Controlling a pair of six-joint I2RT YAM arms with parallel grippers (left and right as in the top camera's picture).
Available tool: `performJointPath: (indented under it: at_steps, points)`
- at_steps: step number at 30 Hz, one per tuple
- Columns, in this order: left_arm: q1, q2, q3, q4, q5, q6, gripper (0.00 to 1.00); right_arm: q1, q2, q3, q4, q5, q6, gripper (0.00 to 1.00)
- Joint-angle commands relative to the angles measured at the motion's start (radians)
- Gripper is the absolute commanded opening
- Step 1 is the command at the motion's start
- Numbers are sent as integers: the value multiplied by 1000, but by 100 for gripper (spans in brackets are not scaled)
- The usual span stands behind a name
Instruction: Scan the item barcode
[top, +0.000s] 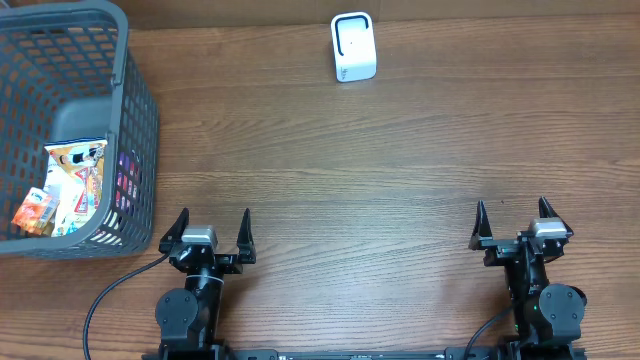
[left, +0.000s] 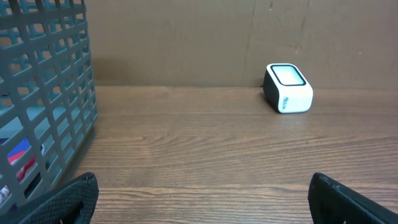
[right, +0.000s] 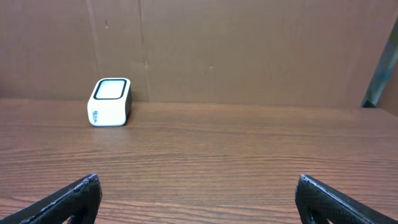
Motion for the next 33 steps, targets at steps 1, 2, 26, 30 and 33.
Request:
performJointPath:
  at_steps: [1, 2, 26, 30, 33]
  points:
    - [-7, -11, -4, 0, 20, 5, 100, -5, -10, -10, 6, 5, 2, 100]
    - [-7, -11, -4, 5, 53, -30, 100, -5, -10, -10, 6, 6, 2, 100]
    - [-6, 347, 816, -348, 259, 21, 100, -5, -10, -10, 6, 5, 2, 100]
    - [-7, 592, 1136, -635, 420, 128, 100, -5, -10, -10, 6, 5, 2, 100]
    - [-6, 727, 1301, -729, 374, 172, 100, -5, -10, -10, 6, 6, 2, 100]
